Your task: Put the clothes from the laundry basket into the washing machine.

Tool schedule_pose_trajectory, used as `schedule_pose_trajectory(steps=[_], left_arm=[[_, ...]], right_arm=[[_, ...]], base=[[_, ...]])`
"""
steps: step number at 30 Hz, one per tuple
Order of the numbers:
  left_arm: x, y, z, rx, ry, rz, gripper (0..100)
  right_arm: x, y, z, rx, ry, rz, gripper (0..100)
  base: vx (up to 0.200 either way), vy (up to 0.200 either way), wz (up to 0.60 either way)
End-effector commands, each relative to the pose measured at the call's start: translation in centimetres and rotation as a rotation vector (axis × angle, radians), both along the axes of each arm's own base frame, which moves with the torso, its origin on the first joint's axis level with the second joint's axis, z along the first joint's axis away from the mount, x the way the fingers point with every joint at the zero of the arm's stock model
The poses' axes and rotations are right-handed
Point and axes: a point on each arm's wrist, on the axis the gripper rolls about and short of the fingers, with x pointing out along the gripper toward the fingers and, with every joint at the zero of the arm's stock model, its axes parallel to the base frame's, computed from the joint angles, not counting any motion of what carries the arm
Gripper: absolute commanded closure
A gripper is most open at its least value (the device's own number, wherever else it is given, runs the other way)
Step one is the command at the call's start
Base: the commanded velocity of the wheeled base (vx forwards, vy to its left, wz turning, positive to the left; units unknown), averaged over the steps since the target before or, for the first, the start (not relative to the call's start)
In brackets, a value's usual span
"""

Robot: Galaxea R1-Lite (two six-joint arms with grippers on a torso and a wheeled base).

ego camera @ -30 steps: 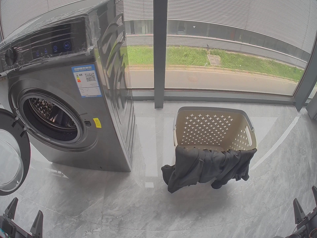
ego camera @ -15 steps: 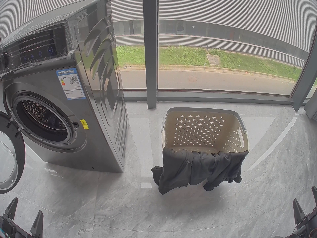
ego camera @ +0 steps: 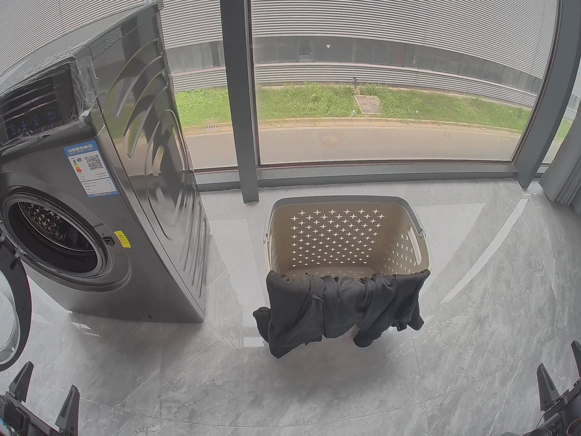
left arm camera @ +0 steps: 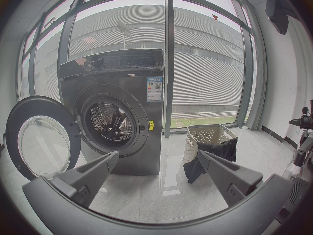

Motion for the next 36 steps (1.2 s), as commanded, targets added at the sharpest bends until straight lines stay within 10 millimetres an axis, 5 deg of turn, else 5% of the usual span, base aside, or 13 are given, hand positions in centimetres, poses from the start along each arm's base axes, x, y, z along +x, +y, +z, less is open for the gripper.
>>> schedule_pose_trajectory(steps=[1,16,29,36], left_arm=[[-0.01,0.00,-0.49,-0.001,0.000,0.001,0],[-0.01,0.00,-0.49,-0.001,0.000,0.001,0],[-0.01,0.00,-0.49,-0.001,0.000,0.001,0],[-0.01,0.00,-0.49,-0.002,0.000,0.001,0]], right_arm=[[0.01,0.00,-0.52,0.000,0.001,-0.001,0],[0.01,0.00,-0.52,0.000,0.001,-0.001,0],[0.01,0.00,-0.52,0.000,0.001,-0.001,0],[0.01,0.00,-0.52,0.000,0.001,0.001,0]], base=[[0.000,0.000,0.00],[0.000,-0.187,0.00],[0.000,0.000,0.00],[0.200,0.000,0.00]])
